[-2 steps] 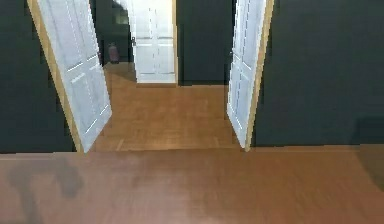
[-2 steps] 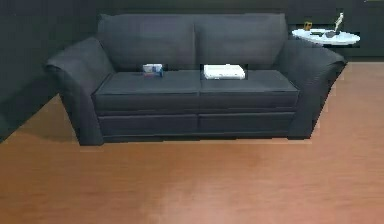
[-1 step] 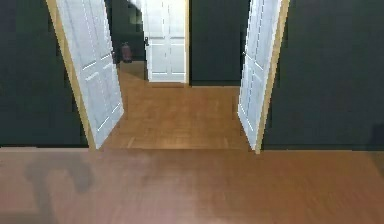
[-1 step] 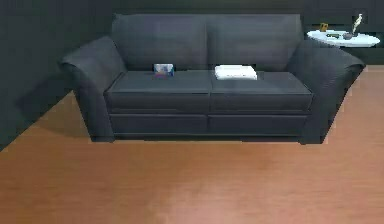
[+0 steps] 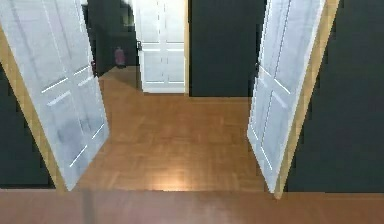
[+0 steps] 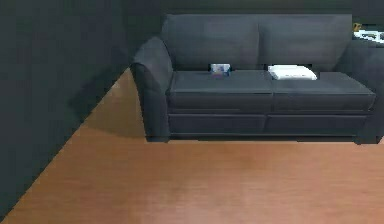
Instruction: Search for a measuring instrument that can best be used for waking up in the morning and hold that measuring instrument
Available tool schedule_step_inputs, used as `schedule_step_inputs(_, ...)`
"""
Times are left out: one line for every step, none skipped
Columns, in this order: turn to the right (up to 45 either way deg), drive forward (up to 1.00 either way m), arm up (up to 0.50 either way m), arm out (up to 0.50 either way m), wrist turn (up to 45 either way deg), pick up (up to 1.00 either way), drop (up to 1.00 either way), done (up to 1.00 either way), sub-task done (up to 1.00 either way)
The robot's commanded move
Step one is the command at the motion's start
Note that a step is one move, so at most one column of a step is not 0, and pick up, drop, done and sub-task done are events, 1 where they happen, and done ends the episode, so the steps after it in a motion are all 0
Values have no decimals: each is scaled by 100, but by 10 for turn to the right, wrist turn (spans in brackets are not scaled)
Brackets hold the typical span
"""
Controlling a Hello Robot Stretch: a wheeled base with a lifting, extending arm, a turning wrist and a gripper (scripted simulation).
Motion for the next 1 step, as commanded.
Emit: schedule_step_inputs(-90,0,0,0,0,0,0,0,0)
